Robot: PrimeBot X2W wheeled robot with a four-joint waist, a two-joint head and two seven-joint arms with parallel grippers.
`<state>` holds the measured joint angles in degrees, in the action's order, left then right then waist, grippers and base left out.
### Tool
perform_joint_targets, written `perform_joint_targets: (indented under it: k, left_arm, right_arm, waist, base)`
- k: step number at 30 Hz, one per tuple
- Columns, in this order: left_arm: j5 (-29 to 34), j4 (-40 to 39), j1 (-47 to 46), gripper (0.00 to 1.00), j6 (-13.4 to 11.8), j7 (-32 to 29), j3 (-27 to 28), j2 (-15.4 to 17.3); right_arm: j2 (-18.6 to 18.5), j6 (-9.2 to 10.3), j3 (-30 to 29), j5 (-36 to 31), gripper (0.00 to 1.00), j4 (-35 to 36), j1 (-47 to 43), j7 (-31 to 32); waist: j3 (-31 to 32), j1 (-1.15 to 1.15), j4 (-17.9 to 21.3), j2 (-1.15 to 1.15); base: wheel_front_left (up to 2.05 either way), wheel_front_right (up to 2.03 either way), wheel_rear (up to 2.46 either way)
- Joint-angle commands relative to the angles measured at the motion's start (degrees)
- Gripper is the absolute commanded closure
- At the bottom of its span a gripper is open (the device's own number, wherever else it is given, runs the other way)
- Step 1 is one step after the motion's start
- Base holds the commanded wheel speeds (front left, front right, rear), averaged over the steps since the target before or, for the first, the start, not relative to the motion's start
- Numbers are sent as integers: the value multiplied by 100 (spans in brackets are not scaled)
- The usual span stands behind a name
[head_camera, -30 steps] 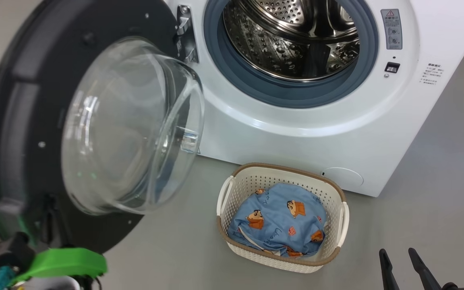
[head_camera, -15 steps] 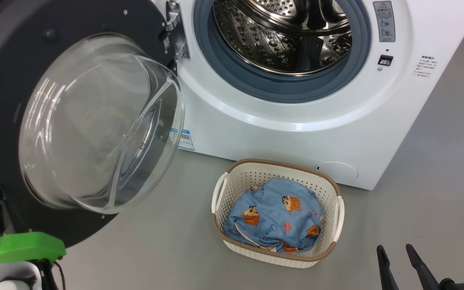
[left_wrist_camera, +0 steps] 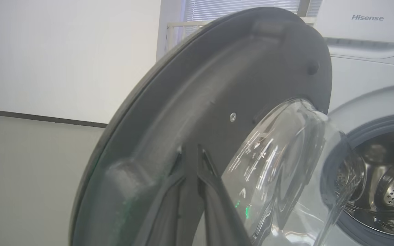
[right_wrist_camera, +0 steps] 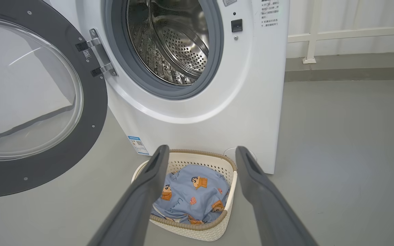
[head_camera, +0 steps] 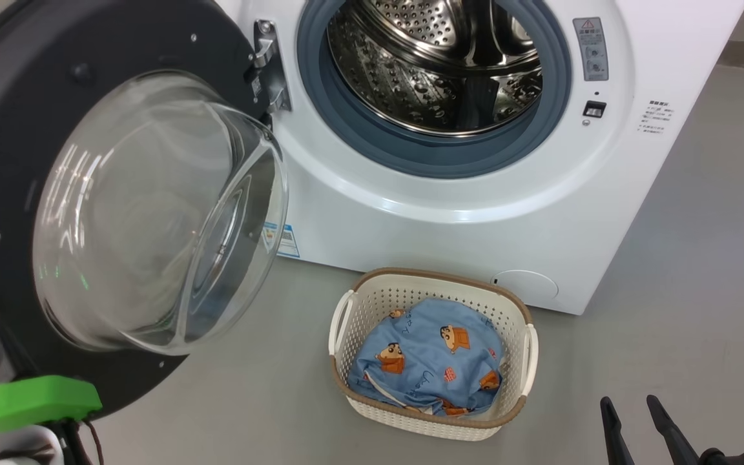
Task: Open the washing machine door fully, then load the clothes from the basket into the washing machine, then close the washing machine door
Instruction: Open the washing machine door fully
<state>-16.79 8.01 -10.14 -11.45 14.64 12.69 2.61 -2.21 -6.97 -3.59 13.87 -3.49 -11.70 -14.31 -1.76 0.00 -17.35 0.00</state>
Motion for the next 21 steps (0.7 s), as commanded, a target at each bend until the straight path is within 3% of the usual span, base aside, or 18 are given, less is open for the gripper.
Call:
perform_joint_targets:
  k: [1,3,4,6,13,21]
  left_arm:
    - [30,-422,75,72,35,35,73,97]
    - [0,-789,210,51,40,35,-50,66]
    - [-18,-951,286,19,31,36,-122,56]
    - [-15,-1261,435,0,-10,36,-286,44]
    - [-73,-2172,895,0,-5,31,-838,32]
    - [-29,-2069,1323,0,250,23,-1229,107]
  right_arm:
    - [-78,-52,148,35,0,125,167,-69]
    - [-76,-52,141,43,0,132,170,-69]
    - [-74,-52,140,44,0,136,174,-69]
    - [-72,-52,153,50,0,135,180,-69]
    - [-69,-52,190,55,0,166,207,-69]
    - [-68,-52,273,-15,0,260,300,-69]
  waist:
    - [32,0,24,0]
    - [43,0,39,0]
    - [48,0,49,0]
    - [66,0,81,0]
    - [140,0,343,0]
    - [206,0,788,0]
  base:
    - [0,0,0]
    - [0,0,0]
    - [0,0,0]
    - [0,0,0]
    - [0,0,0]
    - [0,0,0]
